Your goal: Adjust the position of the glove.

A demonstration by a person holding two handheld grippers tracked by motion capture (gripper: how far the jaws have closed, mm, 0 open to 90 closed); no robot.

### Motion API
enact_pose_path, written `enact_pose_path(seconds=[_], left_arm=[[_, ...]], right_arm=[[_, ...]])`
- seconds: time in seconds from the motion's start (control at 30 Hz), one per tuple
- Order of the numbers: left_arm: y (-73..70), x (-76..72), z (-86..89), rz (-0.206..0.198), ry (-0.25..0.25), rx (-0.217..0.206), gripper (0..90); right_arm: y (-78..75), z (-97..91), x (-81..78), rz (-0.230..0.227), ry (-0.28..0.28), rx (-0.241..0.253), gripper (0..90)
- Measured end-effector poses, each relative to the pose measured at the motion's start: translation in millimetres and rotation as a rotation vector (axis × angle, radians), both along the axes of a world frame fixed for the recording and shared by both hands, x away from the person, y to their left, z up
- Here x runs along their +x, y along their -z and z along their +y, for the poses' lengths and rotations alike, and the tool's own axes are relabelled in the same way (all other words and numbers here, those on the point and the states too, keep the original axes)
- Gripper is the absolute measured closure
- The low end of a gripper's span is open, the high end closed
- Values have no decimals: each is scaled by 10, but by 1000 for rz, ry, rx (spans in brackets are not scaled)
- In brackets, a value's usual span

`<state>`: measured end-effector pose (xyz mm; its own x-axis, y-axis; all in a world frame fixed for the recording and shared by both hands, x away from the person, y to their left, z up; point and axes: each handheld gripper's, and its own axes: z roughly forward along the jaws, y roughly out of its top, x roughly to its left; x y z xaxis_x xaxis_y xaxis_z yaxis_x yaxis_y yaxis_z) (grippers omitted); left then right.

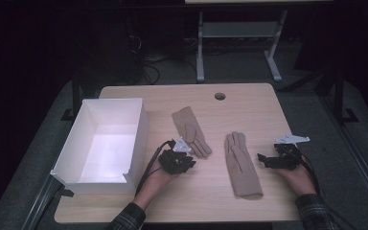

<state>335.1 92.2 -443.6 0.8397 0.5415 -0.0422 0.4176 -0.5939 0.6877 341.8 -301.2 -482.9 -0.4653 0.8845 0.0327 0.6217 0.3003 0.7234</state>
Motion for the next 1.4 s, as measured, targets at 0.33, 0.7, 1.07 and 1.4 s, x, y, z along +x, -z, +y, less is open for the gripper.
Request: enact_pose_path(seconds=[0.33,0.7,1.07,1.4], left_arm=[[-92,360,29,-27,-106,16,897],[17,786,76,-42,-228,34,897],[164,950,9,-56,-254,121,898],[134,768,17,-15,-248,130,898]], right_arm=[[0,-1,2,1,-2,-2,150],[0,-1,3,0,-2,-2,150],[0,-1,2,0,-2,-2,150],[0,-1,2,0,-2,-2,151]])
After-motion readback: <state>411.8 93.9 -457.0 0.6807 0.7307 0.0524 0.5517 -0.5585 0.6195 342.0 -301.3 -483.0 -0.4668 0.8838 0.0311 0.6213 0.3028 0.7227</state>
